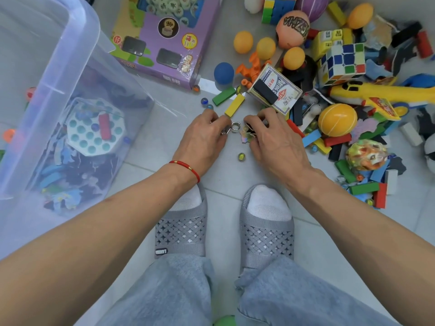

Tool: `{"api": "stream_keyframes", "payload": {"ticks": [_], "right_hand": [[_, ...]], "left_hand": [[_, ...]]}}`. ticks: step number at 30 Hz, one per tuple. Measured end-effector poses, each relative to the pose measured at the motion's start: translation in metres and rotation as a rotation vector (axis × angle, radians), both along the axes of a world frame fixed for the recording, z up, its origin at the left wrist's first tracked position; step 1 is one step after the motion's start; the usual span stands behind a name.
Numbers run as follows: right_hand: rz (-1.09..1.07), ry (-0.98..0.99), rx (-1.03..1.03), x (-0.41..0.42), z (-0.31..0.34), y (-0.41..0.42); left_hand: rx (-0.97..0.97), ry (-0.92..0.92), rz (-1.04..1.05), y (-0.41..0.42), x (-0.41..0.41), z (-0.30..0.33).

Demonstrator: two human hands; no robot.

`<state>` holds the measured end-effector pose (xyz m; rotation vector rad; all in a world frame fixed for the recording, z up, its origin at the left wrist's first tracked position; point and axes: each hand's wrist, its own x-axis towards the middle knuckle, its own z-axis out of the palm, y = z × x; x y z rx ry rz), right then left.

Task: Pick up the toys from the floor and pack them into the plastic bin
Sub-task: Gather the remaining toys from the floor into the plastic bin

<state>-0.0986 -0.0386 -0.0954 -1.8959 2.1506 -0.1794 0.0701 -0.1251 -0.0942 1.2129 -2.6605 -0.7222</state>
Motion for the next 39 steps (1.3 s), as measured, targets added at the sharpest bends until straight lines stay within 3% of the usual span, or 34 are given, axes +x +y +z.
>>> {"api": "stream_keyframes", "payload": {"ticks": [11,17,22,24,26,30,35,37,39], "right_hand": [[0.065,-0.119,0.107,-0.003,0.001,-0.006],[0.014,-0.201,0.120,0.000,0.003,-0.006],[0.159,-0.063,0.151,0.000,0.013,0.000],[0.159,-0.183,0.164,0.001,0.021,0.008],[0.294,-0.334,0.230,0.014,0.031,0.025],[0.534,-0.264,0.355,0.048,0.038,0.047],[0.524,-0.111,0.381,0.069,0.033,0.042],[0.492,-0.160,0.383,0.068,0.030,0.039],[0.302,-0.349,0.385,0.062,0.031,0.035]], "left_hand": [[0.053,-0.182,0.093,0.001,-0.006,0.005],[-0.038,-0.182,-0.053,0.000,0.014,0.005],[-0.088,-0.246,-0.086,0.001,0.011,0.004],[-0.101,-0.235,-0.037,-0.001,0.011,0.002],[-0.109,-0.204,-0.012,-0.004,0.015,0.002],[-0.140,-0.166,-0.087,-0.008,0.024,0.000],[-0.127,-0.220,-0.144,-0.012,0.033,-0.005],[-0.109,-0.261,-0.153,-0.014,0.034,-0.007],[-0.090,-0.284,-0.139,-0.015,0.033,-0.005]]}}
